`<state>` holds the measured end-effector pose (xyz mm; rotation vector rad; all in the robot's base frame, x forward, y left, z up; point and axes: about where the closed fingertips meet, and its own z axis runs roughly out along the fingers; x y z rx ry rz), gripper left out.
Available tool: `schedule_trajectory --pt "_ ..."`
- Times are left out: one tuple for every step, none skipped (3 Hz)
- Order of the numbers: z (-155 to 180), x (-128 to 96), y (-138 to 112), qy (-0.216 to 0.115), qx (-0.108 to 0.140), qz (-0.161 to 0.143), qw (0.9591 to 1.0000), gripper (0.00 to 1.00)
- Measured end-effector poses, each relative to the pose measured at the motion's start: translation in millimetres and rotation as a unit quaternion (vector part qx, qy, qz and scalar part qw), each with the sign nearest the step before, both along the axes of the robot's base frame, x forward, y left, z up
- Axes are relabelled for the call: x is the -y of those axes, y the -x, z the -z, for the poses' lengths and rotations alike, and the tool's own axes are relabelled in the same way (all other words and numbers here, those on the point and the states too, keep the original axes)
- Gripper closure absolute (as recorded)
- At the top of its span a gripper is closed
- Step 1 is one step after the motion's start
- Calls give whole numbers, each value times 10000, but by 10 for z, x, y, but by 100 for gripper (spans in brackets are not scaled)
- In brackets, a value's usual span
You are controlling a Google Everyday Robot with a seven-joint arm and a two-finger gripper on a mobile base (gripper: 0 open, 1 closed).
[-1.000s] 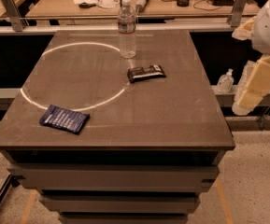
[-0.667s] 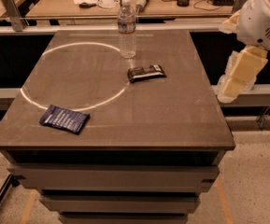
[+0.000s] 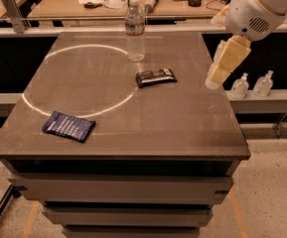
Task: Move rxbar chocolate near rxbar blueberry
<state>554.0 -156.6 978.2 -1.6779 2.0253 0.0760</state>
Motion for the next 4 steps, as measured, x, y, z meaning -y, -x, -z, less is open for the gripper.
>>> schedule_trajectory --pt "116 -171 -289 -247 -93 -36 9996 0" --pt "318 -375 -572 -417 -224 -166 9987 0" --pt "606 -624 -855 -527 -331 -451 9970 0" --pt "752 -747 -981 -539 -326 -681 9957 0"
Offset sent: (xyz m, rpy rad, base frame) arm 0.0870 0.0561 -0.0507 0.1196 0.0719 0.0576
